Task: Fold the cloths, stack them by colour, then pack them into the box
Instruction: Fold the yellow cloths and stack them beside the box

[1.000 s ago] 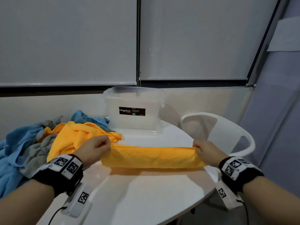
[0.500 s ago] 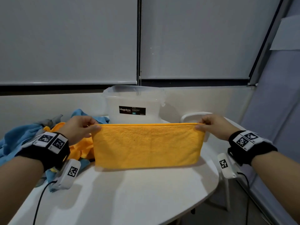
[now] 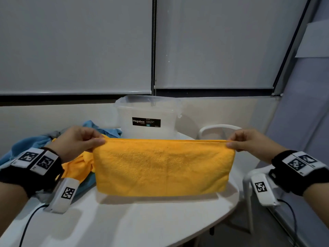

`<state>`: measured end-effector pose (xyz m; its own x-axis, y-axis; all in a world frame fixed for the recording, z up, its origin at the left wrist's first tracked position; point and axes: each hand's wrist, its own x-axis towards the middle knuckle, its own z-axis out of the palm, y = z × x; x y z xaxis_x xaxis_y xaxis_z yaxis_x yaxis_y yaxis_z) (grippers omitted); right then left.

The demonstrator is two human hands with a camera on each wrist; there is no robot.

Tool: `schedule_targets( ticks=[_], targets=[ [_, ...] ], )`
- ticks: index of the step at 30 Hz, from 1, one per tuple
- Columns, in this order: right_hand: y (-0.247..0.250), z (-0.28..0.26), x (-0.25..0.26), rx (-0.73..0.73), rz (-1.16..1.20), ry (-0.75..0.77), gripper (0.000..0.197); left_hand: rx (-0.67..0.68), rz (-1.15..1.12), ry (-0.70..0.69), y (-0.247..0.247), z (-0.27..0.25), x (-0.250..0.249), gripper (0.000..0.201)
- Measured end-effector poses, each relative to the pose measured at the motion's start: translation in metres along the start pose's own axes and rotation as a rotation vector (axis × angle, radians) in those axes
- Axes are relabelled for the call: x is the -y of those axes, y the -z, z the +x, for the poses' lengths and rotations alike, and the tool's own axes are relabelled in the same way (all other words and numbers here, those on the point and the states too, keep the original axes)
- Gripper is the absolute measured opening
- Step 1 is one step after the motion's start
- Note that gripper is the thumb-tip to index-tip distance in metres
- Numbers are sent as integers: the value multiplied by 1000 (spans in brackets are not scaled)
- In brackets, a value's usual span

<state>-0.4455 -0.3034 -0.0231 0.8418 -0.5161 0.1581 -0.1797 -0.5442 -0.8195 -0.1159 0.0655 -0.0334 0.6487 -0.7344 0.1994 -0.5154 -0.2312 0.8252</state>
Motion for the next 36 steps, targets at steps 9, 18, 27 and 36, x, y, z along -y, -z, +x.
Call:
schedule_targets(
  ticks=[9, 18, 27, 36],
  targets=[
    [-38, 23, -56, 168, -178, -263, 11, 344, 333, 259, -36, 16, 42, 8],
    [-97, 63, -97, 13, -401, -596, 9, 181, 789, 335, -102, 56, 75, 14],
    [-105, 68, -100, -6, -414, -611, 22, 93, 726, 451, -112, 56, 84, 8],
    [-120, 60, -70, 16, -678, -465, 35, 241, 953, 351, -120, 47, 51, 31]
  ],
)
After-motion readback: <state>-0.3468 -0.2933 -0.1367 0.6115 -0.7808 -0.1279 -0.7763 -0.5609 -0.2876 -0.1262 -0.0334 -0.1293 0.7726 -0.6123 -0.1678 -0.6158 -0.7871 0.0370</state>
